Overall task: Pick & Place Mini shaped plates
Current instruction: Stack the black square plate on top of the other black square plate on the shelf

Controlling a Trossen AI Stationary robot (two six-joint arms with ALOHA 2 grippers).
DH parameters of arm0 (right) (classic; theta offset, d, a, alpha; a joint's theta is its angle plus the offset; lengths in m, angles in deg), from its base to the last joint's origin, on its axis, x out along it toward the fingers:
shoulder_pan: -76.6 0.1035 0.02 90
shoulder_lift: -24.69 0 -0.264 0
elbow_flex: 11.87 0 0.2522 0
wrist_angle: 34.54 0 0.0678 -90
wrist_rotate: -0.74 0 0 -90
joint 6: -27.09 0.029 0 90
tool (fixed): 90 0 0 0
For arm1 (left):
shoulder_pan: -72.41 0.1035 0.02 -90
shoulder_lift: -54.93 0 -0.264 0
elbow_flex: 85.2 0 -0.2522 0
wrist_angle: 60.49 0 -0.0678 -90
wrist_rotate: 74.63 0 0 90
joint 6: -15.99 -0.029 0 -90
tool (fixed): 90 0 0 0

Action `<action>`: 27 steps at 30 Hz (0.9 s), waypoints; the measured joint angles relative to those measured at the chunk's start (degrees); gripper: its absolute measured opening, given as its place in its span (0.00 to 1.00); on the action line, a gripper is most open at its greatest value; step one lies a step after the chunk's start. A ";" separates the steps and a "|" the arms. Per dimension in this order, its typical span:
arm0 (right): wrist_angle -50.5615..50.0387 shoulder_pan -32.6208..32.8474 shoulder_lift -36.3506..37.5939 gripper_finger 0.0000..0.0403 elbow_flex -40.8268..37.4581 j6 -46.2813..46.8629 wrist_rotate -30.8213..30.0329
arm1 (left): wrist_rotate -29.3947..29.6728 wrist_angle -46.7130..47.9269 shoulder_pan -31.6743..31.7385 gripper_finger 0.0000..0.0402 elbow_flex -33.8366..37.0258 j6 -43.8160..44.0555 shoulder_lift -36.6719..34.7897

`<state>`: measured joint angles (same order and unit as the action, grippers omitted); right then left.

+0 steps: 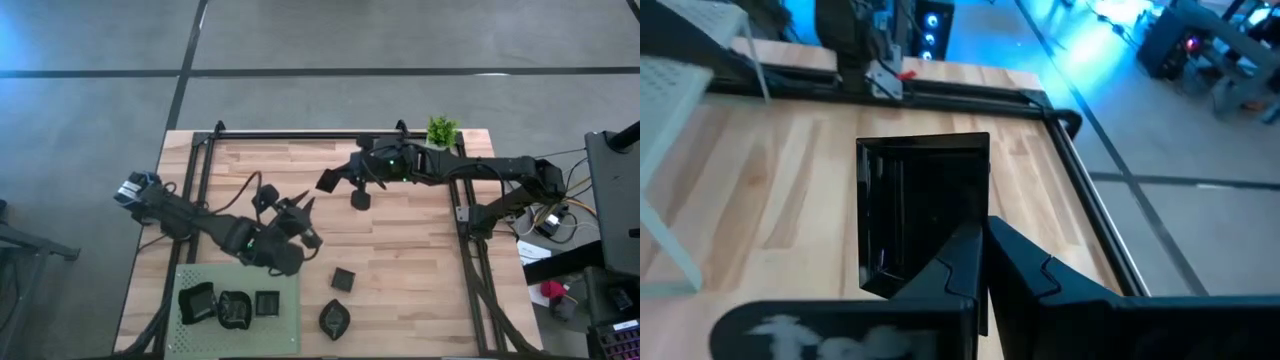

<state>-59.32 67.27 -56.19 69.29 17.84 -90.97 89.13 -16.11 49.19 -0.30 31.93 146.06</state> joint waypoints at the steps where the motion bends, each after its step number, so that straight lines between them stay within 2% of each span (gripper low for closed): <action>1: 0.28 0.38 0.00 0.03 0.00 0.00 -0.01 | -0.50 -0.12 0.42 0.23 0.00 -0.04 0.02; 5: 1.91 1.70 0.00 0.03 -0.02 0.00 0.01 | -3.71 -0.18 2.13 0.23 0.02 0.38 0.04; 10: 3.22 3.14 0.02 0.03 -0.02 -0.78 0.00 | -4.76 -0.25 3.23 0.23 0.04 0.64 0.08; 27: 4.58 5.32 0.02 0.03 0.00 -1.90 -0.05 | -5.18 -0.69 5.96 0.21 0.04 1.05 0.13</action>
<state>-54.74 72.59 -56.17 69.29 15.93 -91.02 83.95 -16.80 55.15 -0.26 32.99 146.19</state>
